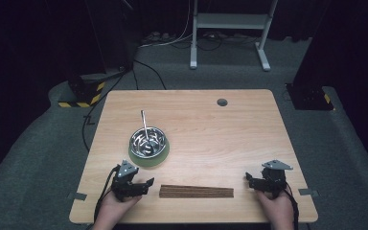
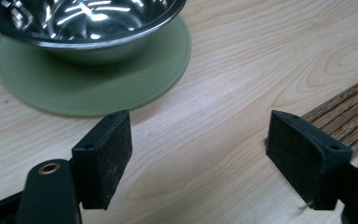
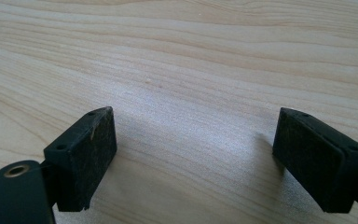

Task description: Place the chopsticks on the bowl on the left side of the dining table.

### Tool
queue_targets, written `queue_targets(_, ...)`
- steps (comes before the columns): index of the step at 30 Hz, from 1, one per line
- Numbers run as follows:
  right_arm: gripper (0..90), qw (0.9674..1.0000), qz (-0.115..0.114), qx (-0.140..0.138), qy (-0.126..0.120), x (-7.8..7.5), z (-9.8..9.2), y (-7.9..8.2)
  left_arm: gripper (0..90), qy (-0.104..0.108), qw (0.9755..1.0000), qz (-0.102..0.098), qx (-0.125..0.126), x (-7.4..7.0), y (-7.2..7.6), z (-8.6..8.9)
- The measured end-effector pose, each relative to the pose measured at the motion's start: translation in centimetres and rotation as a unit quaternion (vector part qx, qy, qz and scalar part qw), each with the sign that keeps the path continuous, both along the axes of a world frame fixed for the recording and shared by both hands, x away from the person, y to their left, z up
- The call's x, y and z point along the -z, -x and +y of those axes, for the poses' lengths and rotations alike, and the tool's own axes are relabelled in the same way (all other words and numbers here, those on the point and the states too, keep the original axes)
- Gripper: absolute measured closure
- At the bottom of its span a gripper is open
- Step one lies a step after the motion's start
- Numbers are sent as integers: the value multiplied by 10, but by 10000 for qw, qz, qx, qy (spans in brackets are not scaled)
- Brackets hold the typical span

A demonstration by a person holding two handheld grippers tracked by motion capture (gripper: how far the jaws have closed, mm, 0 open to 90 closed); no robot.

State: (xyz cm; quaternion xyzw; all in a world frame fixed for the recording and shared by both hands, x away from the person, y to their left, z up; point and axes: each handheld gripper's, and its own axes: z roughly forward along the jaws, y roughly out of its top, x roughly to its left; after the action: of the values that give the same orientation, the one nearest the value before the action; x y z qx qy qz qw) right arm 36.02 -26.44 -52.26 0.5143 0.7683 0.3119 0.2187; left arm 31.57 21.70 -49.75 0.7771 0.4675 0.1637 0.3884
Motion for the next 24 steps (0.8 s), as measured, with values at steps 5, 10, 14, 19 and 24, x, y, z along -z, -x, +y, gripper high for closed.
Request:
queue_targets(5, 132, 10000, 0, -7, -1, 0, 0, 0, 244, -27, 9999, 0, 148, 0, -4, -13)
queue_targets(10, 131, 10000, 3, -9, -1, 0, 0, 0, 275, -93, 9994, -14, 333, 3, -6, -23)
queue_targets(14, 132, 10000, 3, -11, -2, 0, 0, 0, 308, -68, 9991, -4, 421, 5, -6, -29)
queue_targets(19, 135, 10000, 2, -21, -9, 0, 0, 0, 383, -100, 9978, -63, 656, 7, -5, -36)
queue_targets(24, 137, 10000, -84, 13, -5, 1, 1, 0, 453, -140, 9968, 16, 793, 12, -5, -43)
